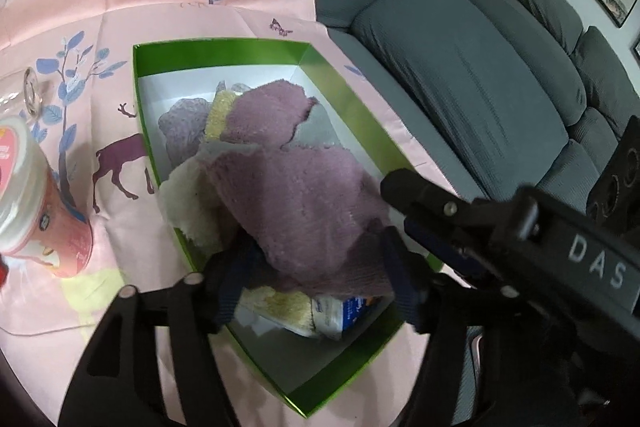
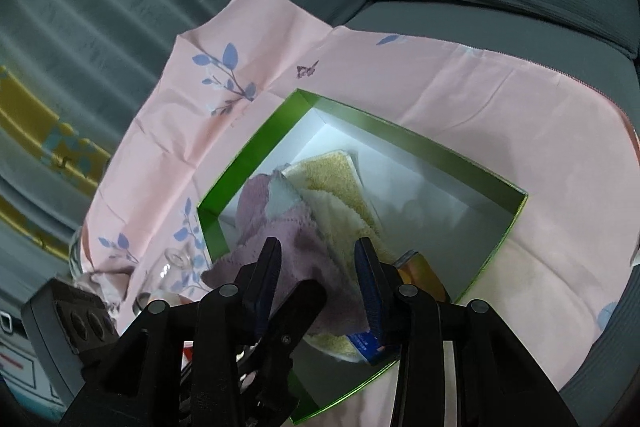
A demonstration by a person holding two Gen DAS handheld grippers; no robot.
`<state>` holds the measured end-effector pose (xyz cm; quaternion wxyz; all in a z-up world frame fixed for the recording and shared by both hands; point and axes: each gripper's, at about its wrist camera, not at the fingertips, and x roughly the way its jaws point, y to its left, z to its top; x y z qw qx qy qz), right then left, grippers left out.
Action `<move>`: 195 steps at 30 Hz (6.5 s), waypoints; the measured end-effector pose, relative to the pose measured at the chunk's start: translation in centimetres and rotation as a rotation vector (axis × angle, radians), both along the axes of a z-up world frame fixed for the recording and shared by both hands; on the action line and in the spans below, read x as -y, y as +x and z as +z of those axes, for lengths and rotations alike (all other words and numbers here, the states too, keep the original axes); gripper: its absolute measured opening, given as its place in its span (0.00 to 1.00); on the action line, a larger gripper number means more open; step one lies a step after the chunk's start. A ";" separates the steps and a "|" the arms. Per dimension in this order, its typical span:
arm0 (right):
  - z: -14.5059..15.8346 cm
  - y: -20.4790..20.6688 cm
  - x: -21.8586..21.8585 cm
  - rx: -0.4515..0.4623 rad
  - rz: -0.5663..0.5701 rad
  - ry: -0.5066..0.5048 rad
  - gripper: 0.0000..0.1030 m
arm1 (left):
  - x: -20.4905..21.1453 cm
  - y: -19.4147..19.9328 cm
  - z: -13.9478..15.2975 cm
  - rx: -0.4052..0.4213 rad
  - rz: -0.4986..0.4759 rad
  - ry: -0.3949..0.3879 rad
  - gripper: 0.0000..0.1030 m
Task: Organize soft objects
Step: 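Carry the purple cloth into the green box and open the right gripper, then return the right tool to the bed and approach the blue plush toy, then grasp the blue plush toy with the right gripper and lift, then carry the blue plush toy into the green box and open the right gripper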
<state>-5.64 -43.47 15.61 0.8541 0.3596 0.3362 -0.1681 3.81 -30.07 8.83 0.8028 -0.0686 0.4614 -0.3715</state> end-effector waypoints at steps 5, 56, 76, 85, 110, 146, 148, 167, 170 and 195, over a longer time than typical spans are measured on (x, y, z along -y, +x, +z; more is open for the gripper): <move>2.0 -0.7 -1.0 0.080 -0.002 -0.050 0.78 | -2.2 -1.6 2.3 0.090 0.022 -0.036 0.99; -1.3 17.0 -39.1 -0.249 0.708 -0.695 0.81 | -41.3 -2.7 -2.2 -0.095 0.912 0.035 0.99; -2.6 18.9 -39.8 -0.227 0.766 -0.666 0.60 | -42.5 -2.4 -2.1 -0.150 0.913 -0.041 0.99; -2.0 11.6 -34.7 -0.067 0.840 -0.183 0.61 | -42.5 -2.7 -2.1 -0.123 0.927 -0.006 0.99; -6.5 7.9 -26.1 -0.236 0.688 -0.063 0.62 | -33.0 -4.3 -2.7 -0.094 0.464 -0.063 0.93; 5.5 4.8 -25.6 0.131 0.736 -0.169 0.58 | -26.8 -6.2 5.8 0.241 0.380 -0.055 0.54; 7.4 4.3 -24.5 0.171 0.708 -0.219 0.58 | -25.5 -6.0 7.3 0.264 0.355 -0.084 0.54; 7.1 1.2 -6.6 0.185 0.318 -0.201 0.58 | -7.5 -3.3 8.0 0.232 0.044 -0.073 0.54; 5.2 1.1 -3.8 0.147 0.256 -0.130 0.58 | -5.2 -2.8 6.7 0.195 -0.001 -0.045 0.54; -2.9 2.6 4.1 -0.055 -0.028 0.058 0.58 | 3.5 2.6 -0.8 -0.051 -0.071 0.130 0.61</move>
